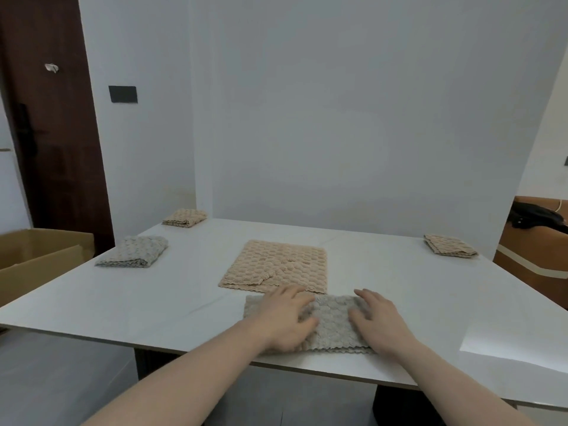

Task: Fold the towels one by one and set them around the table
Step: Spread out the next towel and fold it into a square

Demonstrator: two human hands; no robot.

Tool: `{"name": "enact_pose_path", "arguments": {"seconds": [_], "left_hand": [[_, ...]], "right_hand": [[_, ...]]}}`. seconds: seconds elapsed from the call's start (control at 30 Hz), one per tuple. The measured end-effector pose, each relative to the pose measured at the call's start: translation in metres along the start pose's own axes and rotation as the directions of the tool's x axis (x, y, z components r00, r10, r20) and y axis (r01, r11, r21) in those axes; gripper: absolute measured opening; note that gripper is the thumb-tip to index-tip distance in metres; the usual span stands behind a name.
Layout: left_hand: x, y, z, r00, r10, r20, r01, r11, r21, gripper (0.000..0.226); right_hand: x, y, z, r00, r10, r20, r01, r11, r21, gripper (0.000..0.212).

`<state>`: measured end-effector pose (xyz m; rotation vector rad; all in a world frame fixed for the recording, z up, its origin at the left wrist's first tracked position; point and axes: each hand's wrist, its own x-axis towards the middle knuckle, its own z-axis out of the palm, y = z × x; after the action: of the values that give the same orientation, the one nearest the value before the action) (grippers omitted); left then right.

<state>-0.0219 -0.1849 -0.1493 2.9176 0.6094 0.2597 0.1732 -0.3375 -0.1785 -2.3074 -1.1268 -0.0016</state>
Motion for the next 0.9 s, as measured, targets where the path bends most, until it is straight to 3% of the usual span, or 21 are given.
{"name": "enact_pose_path", "arguments": {"seconds": [0.17, 0.23, 0.33, 0.43, 0.53, 0.63, 0.7, 0.8, 0.9], "left_hand": [[0.009, 0.004, 0.024, 0.981, -0.008, 0.194, -0.008, 0.997, 0.078, 0.077], [0.007, 0.0, 0.035, 0.984, -0.006, 0.175, -0.009, 0.996, 0.084, 0.078], [0.006, -0.005, 0.04, 0.99, -0.008, 0.141, -0.001, 0.998, 0.062, 0.079], [0.008, -0.006, 0.035, 0.99, -0.006, 0.141, 0.001, 0.999, 0.037, 0.079], [0.009, -0.019, 0.027, 0.996, -0.057, 0.065, 0.059, 0.998, -0.022, 0.075], [0.002, -0.041, 0.021, 0.992, -0.109, 0.059, 0.112, 0.992, -0.05, 0.068], [-0.005, -0.058, 0.022, 0.991, -0.129, -0.036, 0.125, 0.988, -0.089, 0.062], [-0.011, -0.083, 0.025, 0.931, -0.289, -0.221, 0.225, 0.935, -0.274, 0.06], [-0.01, -0.09, 0.028, 0.879, -0.412, -0.24, 0.291, 0.863, -0.413, 0.05]], "right_hand": [[-0.006, 0.001, 0.019, 0.992, 0.097, 0.075, -0.082, 0.98, -0.179, 0.08], [-0.008, 0.0, 0.02, 0.992, 0.102, 0.069, -0.088, 0.979, -0.186, 0.082], [-0.005, -0.001, 0.017, 0.991, 0.127, 0.05, -0.119, 0.982, -0.149, 0.084], [-0.002, 0.002, 0.013, 0.982, 0.186, 0.016, -0.186, 0.982, 0.005, 0.078], [0.0, 0.001, 0.013, 0.974, 0.226, -0.011, -0.225, 0.973, 0.051, 0.071], [0.001, -0.004, 0.016, 0.958, 0.285, -0.022, -0.286, 0.957, -0.054, 0.067], [0.002, -0.008, 0.017, 0.956, 0.293, -0.022, -0.293, 0.952, -0.086, 0.065], [0.002, -0.009, 0.014, 0.952, 0.304, -0.026, -0.305, 0.951, -0.046, 0.059], [0.003, -0.007, 0.011, 0.945, 0.325, -0.02, -0.326, 0.945, -0.026, 0.052]]}}
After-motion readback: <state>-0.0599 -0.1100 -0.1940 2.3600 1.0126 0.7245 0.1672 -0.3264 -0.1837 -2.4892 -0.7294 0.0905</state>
